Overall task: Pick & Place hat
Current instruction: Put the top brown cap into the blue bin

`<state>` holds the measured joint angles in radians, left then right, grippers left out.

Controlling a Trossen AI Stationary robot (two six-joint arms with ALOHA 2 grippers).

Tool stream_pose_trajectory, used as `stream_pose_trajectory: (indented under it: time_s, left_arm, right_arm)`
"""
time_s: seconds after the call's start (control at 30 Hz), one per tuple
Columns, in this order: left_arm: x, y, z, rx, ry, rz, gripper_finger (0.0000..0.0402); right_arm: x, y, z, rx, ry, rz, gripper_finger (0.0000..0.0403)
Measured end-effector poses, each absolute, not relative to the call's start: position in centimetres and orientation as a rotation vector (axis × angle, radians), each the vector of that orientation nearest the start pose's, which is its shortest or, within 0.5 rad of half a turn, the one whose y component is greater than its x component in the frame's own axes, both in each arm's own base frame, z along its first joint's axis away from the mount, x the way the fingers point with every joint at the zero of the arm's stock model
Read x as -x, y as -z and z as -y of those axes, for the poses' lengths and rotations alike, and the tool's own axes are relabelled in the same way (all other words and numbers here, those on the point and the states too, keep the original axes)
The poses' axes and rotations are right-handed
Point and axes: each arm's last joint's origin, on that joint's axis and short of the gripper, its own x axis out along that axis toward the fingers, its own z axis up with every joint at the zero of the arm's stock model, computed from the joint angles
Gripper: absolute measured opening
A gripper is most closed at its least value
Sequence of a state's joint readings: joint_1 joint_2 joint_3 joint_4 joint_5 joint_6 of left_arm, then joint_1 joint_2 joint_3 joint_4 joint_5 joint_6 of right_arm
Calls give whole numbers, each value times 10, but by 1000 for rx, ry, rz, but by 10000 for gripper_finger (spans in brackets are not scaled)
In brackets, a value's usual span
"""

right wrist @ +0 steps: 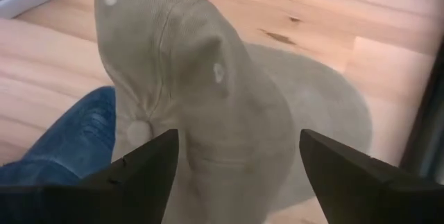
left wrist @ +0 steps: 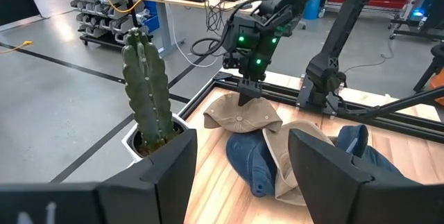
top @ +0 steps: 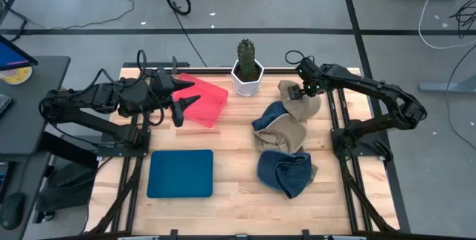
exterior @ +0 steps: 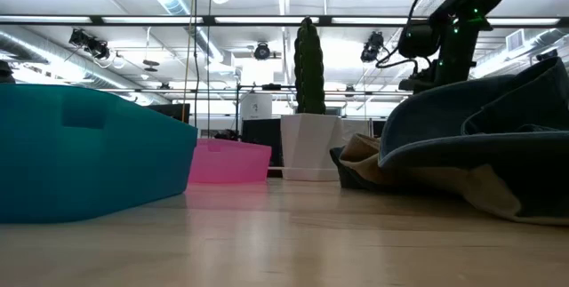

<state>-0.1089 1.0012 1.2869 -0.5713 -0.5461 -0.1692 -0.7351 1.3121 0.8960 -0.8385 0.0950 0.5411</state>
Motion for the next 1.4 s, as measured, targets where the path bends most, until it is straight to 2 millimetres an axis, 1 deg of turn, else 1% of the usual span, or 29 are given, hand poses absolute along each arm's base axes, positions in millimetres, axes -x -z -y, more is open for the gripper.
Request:
stream_pose_trajectory:
  time_s: [0.1, 0.17, 0.23, 0.3, 0.4, 0.47, 0.57, 0.6, 0.63, 0.73, 0.83, 0.9, 1.0, 1.1, 1.23, 1.4]
  left_arm:
    - [-185, -426, 5, 73, -456, -235, 232]
    - [-185, -426, 5, 73, -456, -235, 232]
    - [-185, -426, 5, 70, -455, -235, 232]
    - [-185, -426, 5, 52, -453, -240, 232]
    - [-185, -426, 5, 42, -452, -242, 232]
    - [-185, -426, 5, 41, -452, -242, 232]
    - [-185, -426, 5, 40, -452, -243, 232]
    - [-185, -426, 5, 40, -452, -243, 232]
    - [-185, -426, 5, 39, -451, -243, 232]
    - [-185, -426, 5, 39, -452, -243, 232]
    - [-185, -426, 5, 39, -452, -243, 232]
    - [-185, -426, 5, 39, -452, -243, 232]
    - [-185, -426, 5, 39, -452, -243, 232]
    - [-185, -426, 5, 38, -459, -242, 232]
    - [-185, -426, 4, 34, -489, -239, 232]
    - [-185, -427, 4, 16, -487, -243, 232]
  right_arm:
    - [-167, -214, 158, -854, 1055, -1008, 300]
    - [-164, -209, 158, -855, 1058, -1015, 290]
    - [-162, -205, 158, -852, 1057, -1023, 272]
    - [-161, -201, 157, -849, 1055, -1032, 244]
    - [-159, -197, 156, -849, 1055, -1045, 182]
    - [-158, -196, 156, -843, 1050, -1055, 129]
    - [-158, -196, 156, -825, 1034, -1064, 40]
    - [-158, -196, 156, -822, 1027, -1065, 21]
    - [-158, -196, 156, -817, 1021, -1067, 14]
    - [-157, -198, 155, -815, 1019, -1062, 15]
    - [-154, -205, 151, -805, 1013, -1050, 6]
    - [-152, -215, 150, -795, 1015, -1031, 6]
    - [-149, -238, 148, -753, 1018, -981, 4]
    - [-146, -267, 145, -727, 1019, -903, 3]
    - [-142, -310, 141, -694, 1012, -752, 2]
    - [-135, -359, 130, -660, 992, -611, 1]
